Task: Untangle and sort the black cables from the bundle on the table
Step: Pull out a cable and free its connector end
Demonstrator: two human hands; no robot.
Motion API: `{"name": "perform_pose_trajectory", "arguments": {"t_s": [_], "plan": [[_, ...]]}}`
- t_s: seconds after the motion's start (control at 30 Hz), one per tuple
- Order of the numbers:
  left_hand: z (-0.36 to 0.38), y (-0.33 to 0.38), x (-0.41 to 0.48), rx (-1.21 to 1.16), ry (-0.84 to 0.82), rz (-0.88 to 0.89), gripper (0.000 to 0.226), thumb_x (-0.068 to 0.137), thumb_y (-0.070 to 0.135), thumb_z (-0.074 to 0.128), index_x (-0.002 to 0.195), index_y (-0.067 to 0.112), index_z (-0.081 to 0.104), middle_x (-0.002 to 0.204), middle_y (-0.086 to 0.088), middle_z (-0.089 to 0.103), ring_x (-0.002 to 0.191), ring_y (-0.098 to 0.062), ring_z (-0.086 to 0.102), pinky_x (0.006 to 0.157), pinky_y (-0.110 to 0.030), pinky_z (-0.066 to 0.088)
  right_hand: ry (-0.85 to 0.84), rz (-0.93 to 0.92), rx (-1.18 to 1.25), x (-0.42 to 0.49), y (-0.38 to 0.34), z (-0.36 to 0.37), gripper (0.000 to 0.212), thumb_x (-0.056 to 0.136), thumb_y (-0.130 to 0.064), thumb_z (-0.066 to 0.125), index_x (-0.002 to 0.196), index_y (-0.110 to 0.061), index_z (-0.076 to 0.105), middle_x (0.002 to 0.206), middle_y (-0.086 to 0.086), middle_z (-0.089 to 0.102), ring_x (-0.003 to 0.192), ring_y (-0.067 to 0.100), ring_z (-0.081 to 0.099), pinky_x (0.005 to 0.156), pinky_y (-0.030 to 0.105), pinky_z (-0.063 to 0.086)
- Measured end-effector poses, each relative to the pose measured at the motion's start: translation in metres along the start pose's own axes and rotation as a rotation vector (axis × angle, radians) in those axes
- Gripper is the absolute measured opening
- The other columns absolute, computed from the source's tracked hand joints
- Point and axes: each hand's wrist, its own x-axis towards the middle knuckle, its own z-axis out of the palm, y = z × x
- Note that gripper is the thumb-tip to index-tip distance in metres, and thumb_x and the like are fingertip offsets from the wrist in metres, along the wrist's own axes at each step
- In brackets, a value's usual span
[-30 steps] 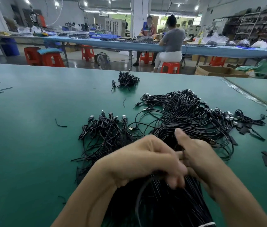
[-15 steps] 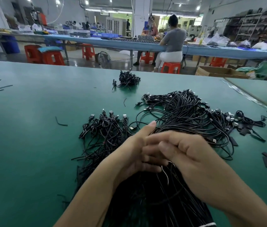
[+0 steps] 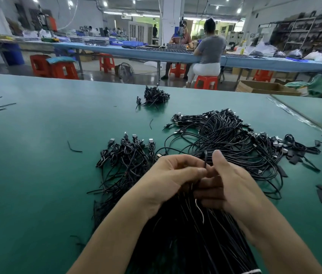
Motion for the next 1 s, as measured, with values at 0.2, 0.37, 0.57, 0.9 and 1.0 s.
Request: {"name": "perform_pose_trajectory", "arguments": {"t_s": [0.2,0.37,0.57,0.9,1.0], "plan": [[0.006,-0.004,-0.003,0.452,-0.063,0.006,0.005,0.085,0.008,0.078,0.085,0.012,0.076,0.073,-0.001,0.066,0.061,-0.005,0.055,0.068,-0.022,0.049,0.081,-0.119,-0.033,0.008,0.012,-0.006,0.032,0.100,-0.025,0.053,0.079,-0.018,0.076,0.077,0.008,0.075,0.071,0.020,0.070,0.064,0.032,0.060],[0.007,-0.002,-0.006,0.586,0.058,-0.013,0.002,0.080,0.022,0.080,0.081,0.023,0.079,0.071,0.004,0.074,0.059,-0.004,0.060,0.065,-0.028,0.054,0.121,-0.184,-0.141,0.011,0.019,-0.007,0.026,0.098,-0.013,0.056,0.080,-0.020,0.073,0.073,0.000,0.074,0.071,0.018,0.071,0.073,0.041,0.058],[0.009,0.003,-0.009,0.917,0.417,0.373,0.027,0.069,0.034,0.059,0.096,0.037,0.055,0.110,0.024,0.050,0.112,0.001,0.046,0.101,-0.025,0.036,0.067,-0.292,-0.257,0.011,0.020,-0.009,0.023,0.099,-0.022,0.055,0.085,-0.033,0.069,0.052,-0.013,0.056,0.048,0.002,0.051,0.054,0.026,0.041],[0.018,0.000,-0.008,0.643,0.171,0.365,0.046,0.098,0.057,0.033,0.082,0.023,0.059,0.066,0.005,0.061,0.062,-0.015,0.058,0.062,-0.043,0.049,-0.072,-0.488,-0.199,-0.005,-0.006,-0.014,0.014,0.093,-0.023,0.063,0.087,-0.029,0.075,0.077,-0.006,0.074,0.072,0.009,0.067,0.067,0.022,0.053],[0.020,-0.004,-0.005,0.677,0.102,0.284,0.062,0.092,0.068,0.028,0.095,0.020,0.068,0.085,-0.003,0.071,0.083,-0.024,0.067,0.077,-0.047,0.053,-0.057,-0.531,-0.271,-0.006,-0.006,-0.014,0.019,0.089,-0.010,0.066,0.085,-0.027,0.075,0.077,-0.007,0.074,0.071,0.008,0.068,0.064,0.020,0.052]]}}
